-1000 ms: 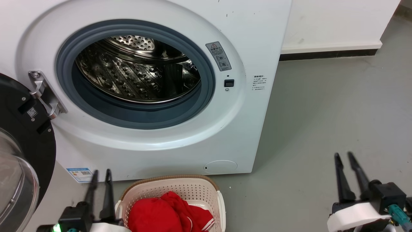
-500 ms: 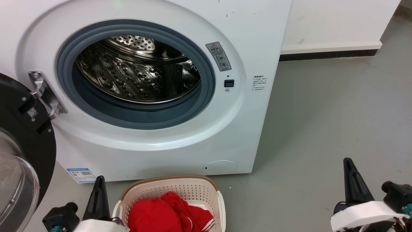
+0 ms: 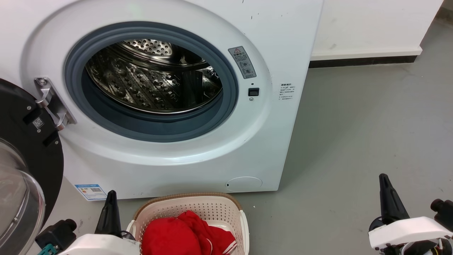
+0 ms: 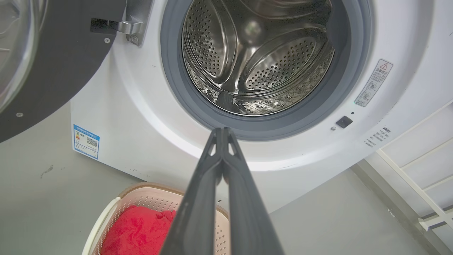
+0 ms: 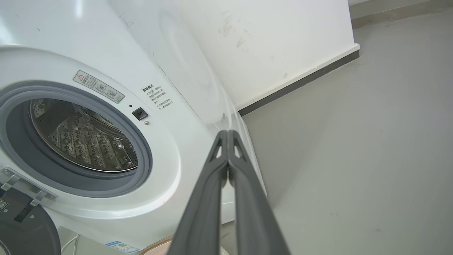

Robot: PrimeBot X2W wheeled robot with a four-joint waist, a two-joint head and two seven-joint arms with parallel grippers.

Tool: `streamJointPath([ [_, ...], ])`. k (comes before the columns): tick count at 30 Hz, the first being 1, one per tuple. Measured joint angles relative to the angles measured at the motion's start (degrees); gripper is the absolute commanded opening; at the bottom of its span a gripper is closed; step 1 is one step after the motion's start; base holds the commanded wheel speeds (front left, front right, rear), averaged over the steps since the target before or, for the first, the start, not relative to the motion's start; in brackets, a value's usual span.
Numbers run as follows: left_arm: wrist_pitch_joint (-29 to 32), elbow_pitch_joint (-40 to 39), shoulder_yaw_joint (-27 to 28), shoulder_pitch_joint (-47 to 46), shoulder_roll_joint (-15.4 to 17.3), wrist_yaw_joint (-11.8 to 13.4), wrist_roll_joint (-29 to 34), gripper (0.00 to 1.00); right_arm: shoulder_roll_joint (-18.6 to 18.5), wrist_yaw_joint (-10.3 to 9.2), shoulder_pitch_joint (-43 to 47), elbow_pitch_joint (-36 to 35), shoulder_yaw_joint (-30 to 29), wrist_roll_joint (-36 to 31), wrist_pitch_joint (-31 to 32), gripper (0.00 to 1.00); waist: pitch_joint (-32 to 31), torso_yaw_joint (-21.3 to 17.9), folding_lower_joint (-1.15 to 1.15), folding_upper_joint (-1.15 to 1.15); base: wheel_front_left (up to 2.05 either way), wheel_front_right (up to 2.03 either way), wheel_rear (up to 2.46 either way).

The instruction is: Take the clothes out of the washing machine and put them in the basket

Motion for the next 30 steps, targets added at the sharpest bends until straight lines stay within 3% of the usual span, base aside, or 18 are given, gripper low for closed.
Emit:
streamJointPath([
  [30, 5.5, 2.8, 0.7, -3.5, 0.0, -1.5, -23.7, 0.0, 0.0, -0.02, -2.2, 1.3, -0.5, 24.9, 5.5, 0.0, -0.2, 0.7, 0.0, 0.0, 0.0, 0.0, 0.0],
])
